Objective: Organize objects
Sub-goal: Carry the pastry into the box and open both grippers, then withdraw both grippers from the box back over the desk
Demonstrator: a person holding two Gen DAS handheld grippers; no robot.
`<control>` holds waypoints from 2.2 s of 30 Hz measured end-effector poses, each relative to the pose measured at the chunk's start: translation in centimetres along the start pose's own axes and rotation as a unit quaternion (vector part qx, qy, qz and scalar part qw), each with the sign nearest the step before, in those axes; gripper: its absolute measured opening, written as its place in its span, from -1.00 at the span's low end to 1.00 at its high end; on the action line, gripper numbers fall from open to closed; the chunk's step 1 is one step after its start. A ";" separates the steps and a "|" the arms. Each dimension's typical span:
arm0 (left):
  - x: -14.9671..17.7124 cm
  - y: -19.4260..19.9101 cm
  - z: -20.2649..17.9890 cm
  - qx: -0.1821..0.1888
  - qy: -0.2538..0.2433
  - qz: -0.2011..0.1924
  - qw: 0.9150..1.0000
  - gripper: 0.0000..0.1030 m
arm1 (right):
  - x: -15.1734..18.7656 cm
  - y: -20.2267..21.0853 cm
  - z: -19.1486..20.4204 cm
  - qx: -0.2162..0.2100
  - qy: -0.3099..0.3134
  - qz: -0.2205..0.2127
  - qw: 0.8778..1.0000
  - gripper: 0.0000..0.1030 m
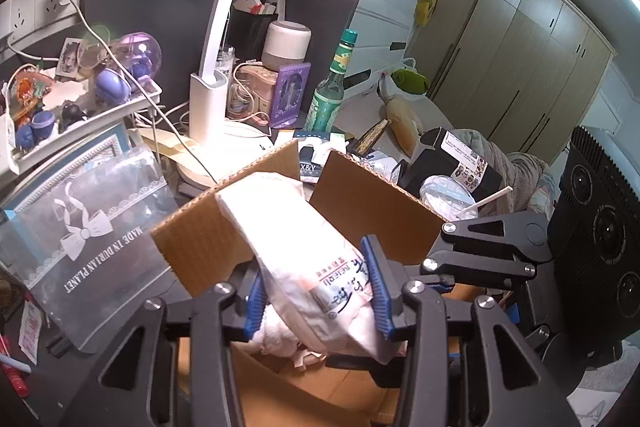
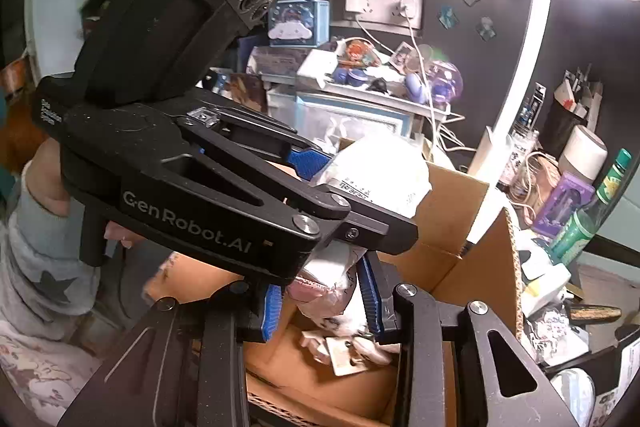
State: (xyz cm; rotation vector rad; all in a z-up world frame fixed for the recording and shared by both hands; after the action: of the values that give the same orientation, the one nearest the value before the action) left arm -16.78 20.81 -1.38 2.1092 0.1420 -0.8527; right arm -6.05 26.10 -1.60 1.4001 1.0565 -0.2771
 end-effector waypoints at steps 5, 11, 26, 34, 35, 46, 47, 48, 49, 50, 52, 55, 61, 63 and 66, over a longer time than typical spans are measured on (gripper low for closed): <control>-0.1 -0.1 0.0 -0.008 0.001 0.000 1.000 0.23 | 0.4 -0.1 -0.2 0.005 0.000 0.013 1.000 -0.21; 0.0 0.1 0.0 -0.013 -0.002 0.003 1.000 0.40 | 0.3 0.5 -0.8 0.032 0.001 0.010 0.999 0.14; 0.7 1.6 -0.2 -0.019 -0.008 -0.006 1.000 0.48 | -0.1 0.6 -0.2 0.047 0.012 0.020 0.999 0.14; 1.4 4.1 0.4 -0.018 -0.009 -0.026 0.999 0.63 | -1.2 1.0 1.5 0.049 0.020 0.018 0.998 0.15; 1.6 4.6 0.7 -0.019 -0.008 -0.029 0.999 0.67 | -1.4 1.1 2.0 0.048 0.022 0.016 0.998 0.15; 5.7 11.9 6.2 -0.057 0.028 -0.078 0.995 0.80 | -5.0 -0.8 8.9 -0.010 0.059 -0.009 0.998 0.15; 6.2 12.4 6.8 -0.060 0.034 -0.081 0.994 0.81 | -5.3 -1.3 9.6 -0.017 0.063 -0.010 0.998 0.15; 6.8 13.2 7.7 -0.066 0.042 -0.085 0.993 0.88 | -5.5 -1.8 10.6 -0.027 0.070 -0.011 0.997 0.15; 7.5 13.9 8.6 -0.070 0.051 -0.091 0.992 0.95 | -5.8 -2.5 11.6 -0.039 0.077 -0.012 0.996 0.15; 7.9 14.3 9.3 -0.073 0.059 -0.096 0.991 0.99 | -6.0 -3.2 12.5 -0.050 0.080 -0.009 0.995 0.15; 9.2 15.3 10.8 -0.077 0.076 -0.104 0.989 0.99 | -6.1 -4.6 14.0 -0.067 0.083 -0.004 0.994 0.15; 11.2 16.2 13.2 -0.096 0.100 -0.108 0.984 0.99 | -5.5 -7.3 16.0 -0.082 0.087 0.013 0.993 0.14; 15.1 16.5 16.9 -0.115 0.138 -0.118 0.977 0.99 | -2.8 -12.9 16.6 -0.088 0.042 0.059 0.993 0.09; 16.2 16.4 17.8 -0.118 0.146 -0.121 0.975 0.99 | -2.0 -14.6 15.8 -0.061 0.030 0.075 0.995 -0.03; 17.4 16.0 18.7 -0.117 0.158 -0.121 0.973 0.99 | -0.7 -16.7 14.2 -0.018 0.012 0.097 0.995 -0.25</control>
State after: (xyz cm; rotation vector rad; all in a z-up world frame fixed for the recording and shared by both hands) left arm -7.26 -6.70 -9.36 2.0136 0.6471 -0.5967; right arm -12.25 9.59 -14.52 1.4639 0.9324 -0.1000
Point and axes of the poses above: each gripper's, at about its wrist camera, not at the fingertips, and y roughly against the way its jaws point, z to its left, x to its underside, the point moved 3 cm from there along -y, roughly the way its jaws point, and after that the axes turned 11 degrees about y, right-handed, at the moved point
